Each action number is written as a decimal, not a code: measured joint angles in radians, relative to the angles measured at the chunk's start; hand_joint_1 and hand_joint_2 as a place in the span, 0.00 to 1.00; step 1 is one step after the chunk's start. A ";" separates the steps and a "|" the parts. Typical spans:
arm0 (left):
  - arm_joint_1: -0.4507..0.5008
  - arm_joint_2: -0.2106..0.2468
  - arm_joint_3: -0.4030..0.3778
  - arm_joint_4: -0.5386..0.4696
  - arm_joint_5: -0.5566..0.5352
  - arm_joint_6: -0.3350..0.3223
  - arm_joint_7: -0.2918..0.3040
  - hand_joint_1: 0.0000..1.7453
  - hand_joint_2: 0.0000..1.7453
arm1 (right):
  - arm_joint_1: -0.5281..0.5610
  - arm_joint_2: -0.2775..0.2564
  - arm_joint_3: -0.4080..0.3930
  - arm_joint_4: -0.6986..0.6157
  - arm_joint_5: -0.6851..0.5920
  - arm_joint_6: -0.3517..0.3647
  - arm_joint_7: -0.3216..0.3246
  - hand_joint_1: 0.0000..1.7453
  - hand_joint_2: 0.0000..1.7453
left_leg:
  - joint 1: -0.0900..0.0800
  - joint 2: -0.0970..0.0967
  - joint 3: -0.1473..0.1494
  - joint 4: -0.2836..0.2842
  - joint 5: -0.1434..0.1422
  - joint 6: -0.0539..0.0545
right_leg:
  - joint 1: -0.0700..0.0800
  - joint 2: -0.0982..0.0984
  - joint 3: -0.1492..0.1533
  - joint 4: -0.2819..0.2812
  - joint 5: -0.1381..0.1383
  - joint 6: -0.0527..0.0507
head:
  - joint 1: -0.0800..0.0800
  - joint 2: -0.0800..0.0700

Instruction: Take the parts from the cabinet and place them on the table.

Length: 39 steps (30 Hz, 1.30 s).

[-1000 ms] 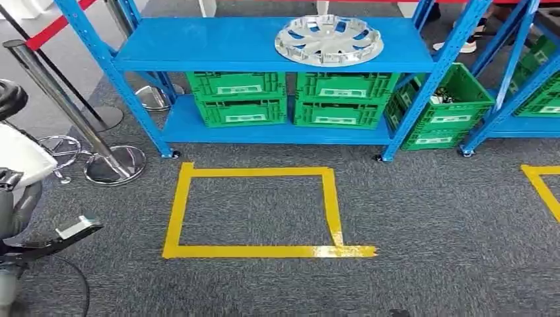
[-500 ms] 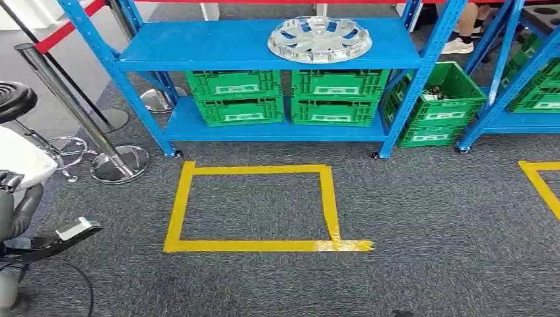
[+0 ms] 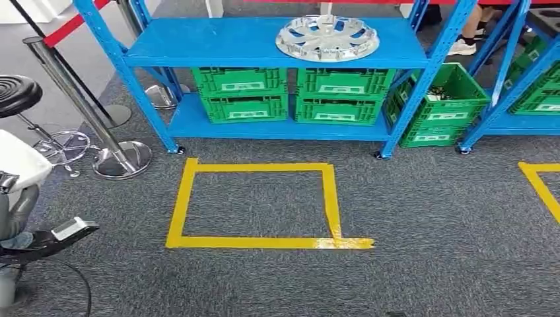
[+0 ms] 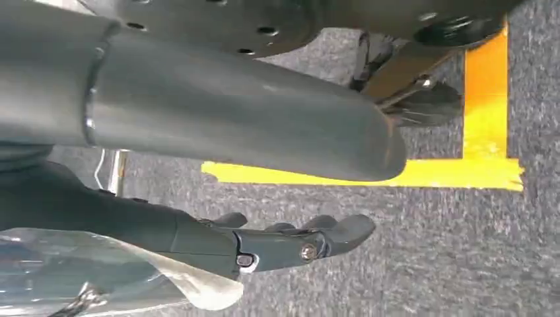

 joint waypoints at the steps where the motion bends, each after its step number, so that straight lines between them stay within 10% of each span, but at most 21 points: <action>1: -0.005 0.004 0.008 0.002 0.006 -0.005 -0.005 1.00 1.00 | -0.003 0.003 0.002 0.003 0.002 0.000 0.000 0.00 0.00 | -0.007 -0.002 -0.008 0.010 -0.002 -0.011 | 0.005 0.004 0.008 -0.022 -0.028 0.005 | 0.003 0.000; 6: -0.015 0.013 0.029 0.008 0.015 -0.008 -0.013 1.00 1.00 | 0.000 0.004 0.003 0.003 0.003 -0.001 0.000 0.00 0.00 | -0.002 -0.003 -0.028 0.027 -0.002 -0.035 | 0.003 0.006 -0.002 -0.021 -0.005 -0.046 | 0.002 0.000; 11: -0.016 0.014 0.041 0.014 0.015 -0.010 -0.018 1.00 1.00 | 0.000 0.005 0.010 0.003 0.004 -0.004 0.000 0.00 0.00 | -0.002 -0.003 -0.142 0.324 -0.156 -0.042 | 0.013 0.004 -0.020 -0.020 0.006 -0.062 | 0.000 0.000; 15: -0.016 0.018 0.046 0.016 0.015 -0.014 -0.021 1.00 1.00 | -0.001 0.007 0.013 0.004 0.004 -0.003 0.003 0.00 0.00 | -0.012 -0.003 -0.014 0.096 -0.030 -0.011 | 0.023 0.004 -0.020 -0.020 0.010 -0.063 | 0.000 0.000; 16: -0.017 0.022 0.049 0.017 0.015 -0.015 -0.024 1.00 1.00 | 0.000 0.012 0.014 0.005 0.004 -0.003 0.005 0.00 0.00 | -0.018 -0.003 0.015 0.041 -0.038 0.002 | 0.023 0.003 -0.022 -0.020 0.012 -0.060 | 0.002 0.000; 19: -0.018 0.025 0.050 0.017 0.014 -0.021 -0.027 1.00 1.00 | -0.001 0.013 0.016 0.006 0.004 -0.002 0.009 0.00 0.00 | -0.027 -0.003 0.012 0.017 -0.034 0.005 | 0.021 -0.001 -0.036 -0.021 0.020 -0.046 | 0.000 0.000; 21: -0.017 0.027 0.050 0.018 0.014 -0.022 -0.029 1.00 1.00 | -0.001 0.014 0.016 0.006 0.004 0.000 0.009 0.00 0.00 | -0.023 -0.004 0.012 0.008 -0.029 -0.015 | 0.024 -0.001 -0.038 -0.022 0.021 -0.068 | 0.003 0.000; 29: -0.017 0.027 0.050 0.023 0.011 -0.024 -0.029 1.00 1.00 | -0.002 0.014 0.016 0.006 0.003 -0.001 0.009 0.00 0.00 | -0.026 -0.003 0.005 0.010 -0.022 -0.002 | 0.021 0.001 -0.036 -0.036 0.035 -0.044 | 0.002 0.000; 39: -0.017 0.028 0.046 0.027 0.005 -0.026 -0.029 1.00 1.00 | -0.002 0.014 0.016 0.006 0.002 -0.003 0.009 0.00 0.00 | -0.027 -0.003 0.004 0.011 -0.021 0.001 | 0.019 0.001 -0.038 -0.037 0.038 -0.039 | 0.001 0.000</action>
